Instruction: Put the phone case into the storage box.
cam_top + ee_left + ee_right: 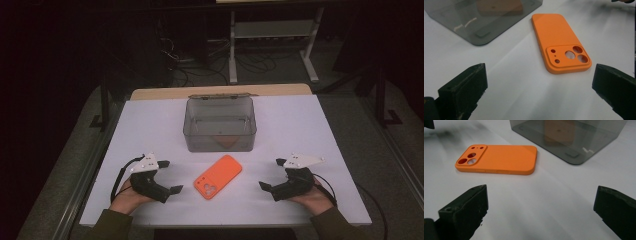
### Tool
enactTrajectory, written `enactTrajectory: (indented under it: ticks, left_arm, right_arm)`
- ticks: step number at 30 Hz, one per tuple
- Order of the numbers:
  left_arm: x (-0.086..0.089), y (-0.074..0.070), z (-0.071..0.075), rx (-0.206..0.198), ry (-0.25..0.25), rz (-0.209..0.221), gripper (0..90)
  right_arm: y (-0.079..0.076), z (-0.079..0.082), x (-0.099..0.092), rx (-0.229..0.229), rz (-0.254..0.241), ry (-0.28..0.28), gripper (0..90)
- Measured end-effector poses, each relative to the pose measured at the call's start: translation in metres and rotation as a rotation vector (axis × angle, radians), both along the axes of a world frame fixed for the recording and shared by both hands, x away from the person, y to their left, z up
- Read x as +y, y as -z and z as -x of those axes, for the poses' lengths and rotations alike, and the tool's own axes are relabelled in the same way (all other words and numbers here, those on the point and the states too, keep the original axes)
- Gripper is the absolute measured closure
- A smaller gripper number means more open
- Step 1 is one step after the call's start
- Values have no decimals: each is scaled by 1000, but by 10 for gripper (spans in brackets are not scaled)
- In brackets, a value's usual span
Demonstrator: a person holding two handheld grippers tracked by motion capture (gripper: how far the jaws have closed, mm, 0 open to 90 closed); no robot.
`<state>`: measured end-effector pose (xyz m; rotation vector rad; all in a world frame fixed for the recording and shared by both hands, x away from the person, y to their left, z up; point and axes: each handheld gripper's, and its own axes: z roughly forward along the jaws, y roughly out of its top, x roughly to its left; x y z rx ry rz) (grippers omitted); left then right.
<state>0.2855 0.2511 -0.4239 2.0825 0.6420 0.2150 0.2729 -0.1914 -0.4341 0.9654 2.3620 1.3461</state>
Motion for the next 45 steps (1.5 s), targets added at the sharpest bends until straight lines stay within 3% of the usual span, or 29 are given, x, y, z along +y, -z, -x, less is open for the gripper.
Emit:
enactTrajectory:
  ticks: [17,45]
  left_arm:
    - [3,-4,-1,4,-4,26,0]
    - [-6,-16,-8,-4,8,43,0]
  right_arm:
    - [-1,-2,-2,1,-34,1,0]
    - [-2,-1,1,-2,-22,-9,0]
